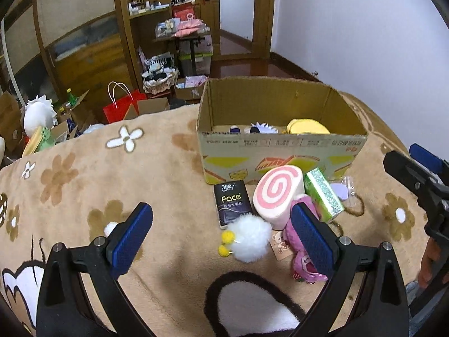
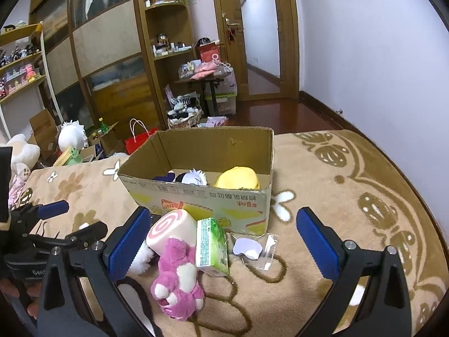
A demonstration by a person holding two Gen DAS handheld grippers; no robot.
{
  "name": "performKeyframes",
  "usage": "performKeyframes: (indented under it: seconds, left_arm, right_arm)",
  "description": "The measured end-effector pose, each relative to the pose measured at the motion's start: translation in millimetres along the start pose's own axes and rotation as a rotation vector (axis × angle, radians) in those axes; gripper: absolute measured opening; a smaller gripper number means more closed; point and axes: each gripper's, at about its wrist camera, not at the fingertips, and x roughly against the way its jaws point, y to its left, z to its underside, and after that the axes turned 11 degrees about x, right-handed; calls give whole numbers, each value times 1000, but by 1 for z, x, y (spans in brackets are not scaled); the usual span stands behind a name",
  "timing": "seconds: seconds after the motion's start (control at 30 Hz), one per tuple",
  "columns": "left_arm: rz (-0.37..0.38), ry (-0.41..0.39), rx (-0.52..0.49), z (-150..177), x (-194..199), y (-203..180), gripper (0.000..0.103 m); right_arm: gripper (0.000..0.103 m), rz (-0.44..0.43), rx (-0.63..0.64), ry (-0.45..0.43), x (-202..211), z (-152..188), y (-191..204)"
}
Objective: Organize soft objects
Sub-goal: 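Grasp the white fluffy ball with the left tool while the right tool grasps the green tissue pack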
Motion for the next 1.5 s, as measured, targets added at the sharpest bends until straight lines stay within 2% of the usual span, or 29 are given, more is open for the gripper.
performKeyframes:
  seconds: [0.57,0.83,1.2,1.5]
  left_arm:
    - [-15,111,-9,8,-36,1,98]
    - [19,193,2,12,-56,-2,98]
    - [31,273,-9,18,-82,-8,98]
    - [27,335,20,19,-103,-2,98]
  right_arm:
    - [103,3,1,76,-41,4,3]
    - [103,12,-2,115,-60,10,0]
    - [103,7,13,190,-87,21,2]
    - [103,-2,45,263,-105,31,9]
